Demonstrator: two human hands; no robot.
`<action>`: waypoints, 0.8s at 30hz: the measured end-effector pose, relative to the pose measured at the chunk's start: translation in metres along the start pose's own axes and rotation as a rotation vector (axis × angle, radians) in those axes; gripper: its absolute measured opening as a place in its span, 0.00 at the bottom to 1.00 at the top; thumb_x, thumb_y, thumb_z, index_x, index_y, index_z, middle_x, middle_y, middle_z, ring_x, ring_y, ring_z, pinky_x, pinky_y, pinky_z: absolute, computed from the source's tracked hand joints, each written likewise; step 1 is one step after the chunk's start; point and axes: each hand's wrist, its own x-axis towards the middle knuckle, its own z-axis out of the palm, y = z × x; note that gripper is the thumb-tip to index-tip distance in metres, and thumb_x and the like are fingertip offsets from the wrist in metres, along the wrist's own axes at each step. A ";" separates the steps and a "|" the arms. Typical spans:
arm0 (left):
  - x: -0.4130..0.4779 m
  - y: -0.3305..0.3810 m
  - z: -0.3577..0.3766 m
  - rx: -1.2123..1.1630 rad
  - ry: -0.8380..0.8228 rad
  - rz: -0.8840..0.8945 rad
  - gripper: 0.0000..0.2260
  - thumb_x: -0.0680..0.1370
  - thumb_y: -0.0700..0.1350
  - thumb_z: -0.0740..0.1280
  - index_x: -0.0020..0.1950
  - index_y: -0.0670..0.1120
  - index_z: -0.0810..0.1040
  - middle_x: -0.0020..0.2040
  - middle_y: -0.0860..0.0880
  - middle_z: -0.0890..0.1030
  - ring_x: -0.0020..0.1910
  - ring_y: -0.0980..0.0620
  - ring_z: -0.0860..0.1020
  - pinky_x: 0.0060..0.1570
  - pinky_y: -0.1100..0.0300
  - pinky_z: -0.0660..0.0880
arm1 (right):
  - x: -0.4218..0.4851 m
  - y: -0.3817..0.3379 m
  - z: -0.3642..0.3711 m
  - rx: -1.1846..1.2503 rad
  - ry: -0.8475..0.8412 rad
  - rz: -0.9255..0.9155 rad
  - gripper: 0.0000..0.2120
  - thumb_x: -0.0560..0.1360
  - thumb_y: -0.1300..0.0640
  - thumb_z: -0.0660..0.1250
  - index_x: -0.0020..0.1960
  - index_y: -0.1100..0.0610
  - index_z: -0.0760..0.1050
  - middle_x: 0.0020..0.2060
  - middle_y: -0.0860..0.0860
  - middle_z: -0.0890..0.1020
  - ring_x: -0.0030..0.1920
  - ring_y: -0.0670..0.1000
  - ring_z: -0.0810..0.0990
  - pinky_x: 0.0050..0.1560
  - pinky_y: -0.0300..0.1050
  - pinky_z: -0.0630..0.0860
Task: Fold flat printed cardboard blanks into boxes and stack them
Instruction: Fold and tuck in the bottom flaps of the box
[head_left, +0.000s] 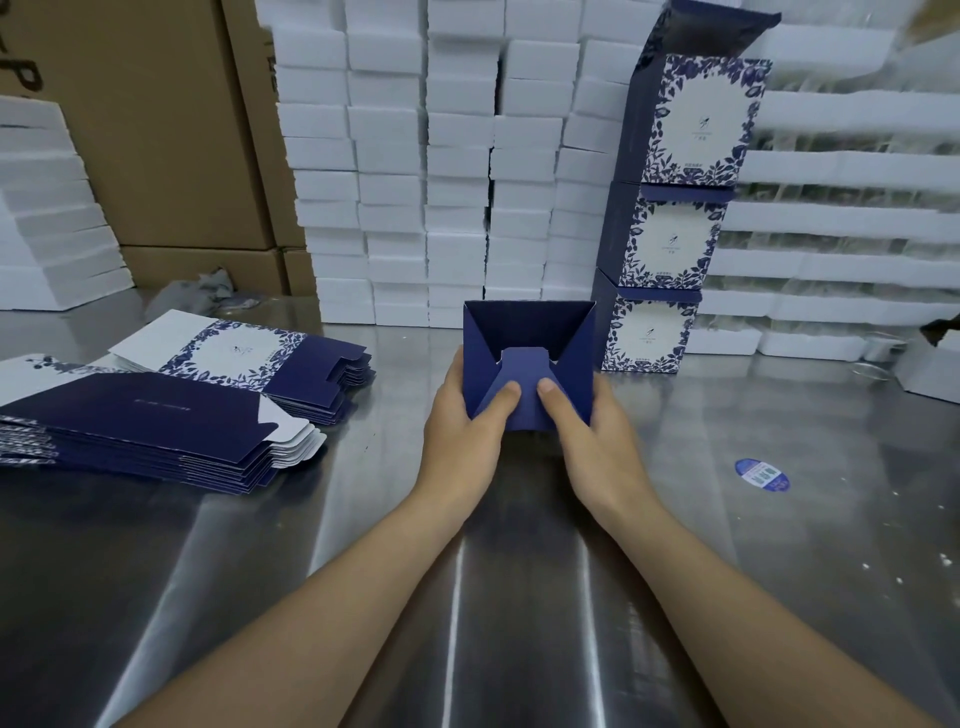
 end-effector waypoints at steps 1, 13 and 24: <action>0.000 0.000 0.000 0.005 0.005 0.003 0.23 0.83 0.47 0.71 0.77 0.56 0.72 0.66 0.56 0.82 0.64 0.54 0.82 0.67 0.44 0.79 | 0.000 0.001 0.000 -0.006 0.003 0.000 0.10 0.83 0.48 0.69 0.63 0.47 0.79 0.54 0.42 0.86 0.55 0.42 0.84 0.58 0.44 0.79; -0.002 0.000 0.000 0.051 0.048 0.046 0.26 0.82 0.47 0.73 0.78 0.54 0.71 0.66 0.56 0.81 0.62 0.58 0.81 0.65 0.51 0.81 | 0.002 0.004 0.001 -0.053 0.023 -0.007 0.11 0.82 0.47 0.69 0.63 0.42 0.76 0.54 0.38 0.85 0.54 0.37 0.82 0.52 0.37 0.76; 0.002 0.005 -0.002 -0.214 0.056 0.011 0.28 0.82 0.68 0.57 0.75 0.52 0.76 0.67 0.55 0.83 0.67 0.57 0.80 0.68 0.53 0.75 | -0.001 -0.007 0.000 -0.083 0.071 0.098 0.36 0.73 0.19 0.48 0.51 0.43 0.83 0.46 0.37 0.85 0.48 0.37 0.81 0.50 0.35 0.74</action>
